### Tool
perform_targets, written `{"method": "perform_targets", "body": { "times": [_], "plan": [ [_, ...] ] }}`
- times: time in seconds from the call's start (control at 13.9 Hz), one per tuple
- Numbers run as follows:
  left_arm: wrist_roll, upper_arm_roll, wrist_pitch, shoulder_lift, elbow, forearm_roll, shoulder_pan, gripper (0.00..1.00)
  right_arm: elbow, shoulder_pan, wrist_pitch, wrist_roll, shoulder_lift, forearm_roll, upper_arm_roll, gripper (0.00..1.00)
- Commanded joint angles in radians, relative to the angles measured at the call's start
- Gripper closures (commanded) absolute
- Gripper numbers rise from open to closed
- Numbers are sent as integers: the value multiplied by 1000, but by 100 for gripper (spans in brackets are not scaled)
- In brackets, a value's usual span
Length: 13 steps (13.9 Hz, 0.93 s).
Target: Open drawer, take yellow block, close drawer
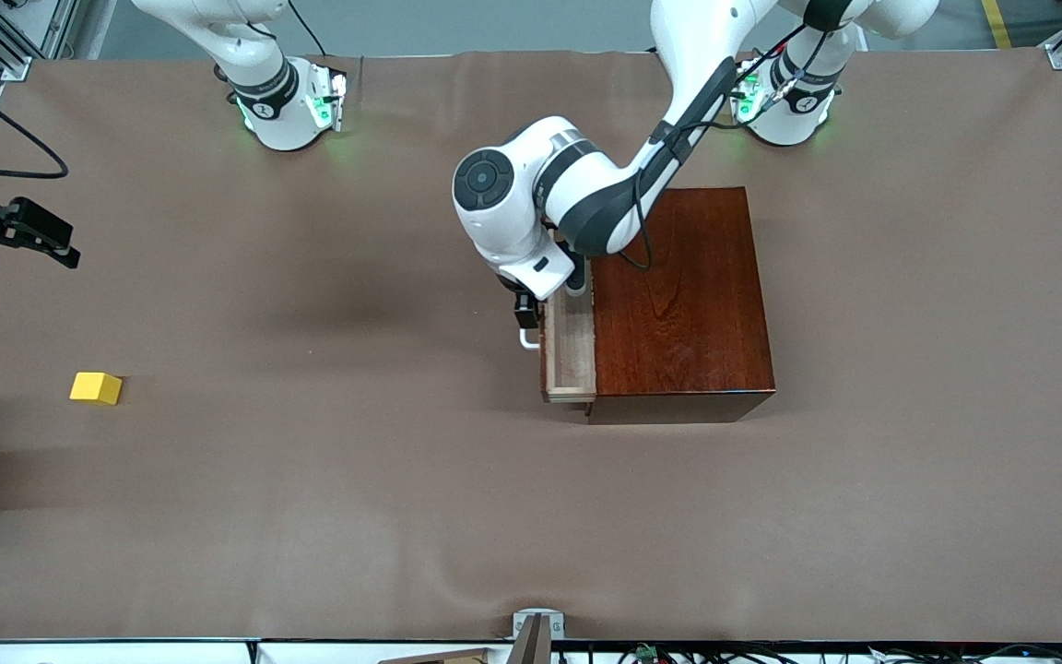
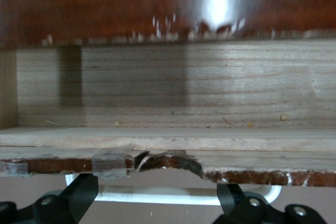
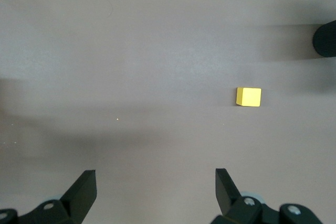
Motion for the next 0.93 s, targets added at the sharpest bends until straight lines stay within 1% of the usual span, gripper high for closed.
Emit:
{"method": "perform_targets", "body": {
  "times": [0.0, 0.14, 0.36, 0.65, 0.86],
  "plan": [
    [-3, 19, -106, -5, -10, 70, -3, 0, 25, -15, -7, -8, 13, 14, 11, 0],
    [-20, 22, -137, -3, -10, 84, -5, 0, 25, -13, -7, -8, 13, 13, 11, 0],
    [-46, 22, -201, -5, -10, 141, -11, 0, 25, -12, -5, -8, 13, 13, 11, 0],
    [-68, 22, -289, -2, -10, 167, -19, 0, 25, -9, -4, -9, 13, 13, 11, 0],
    [-71, 22, -297, -3, -7, 166, -23, 0, 25, -13, -4, -9, 13, 8, 11, 0]
  ]
}}
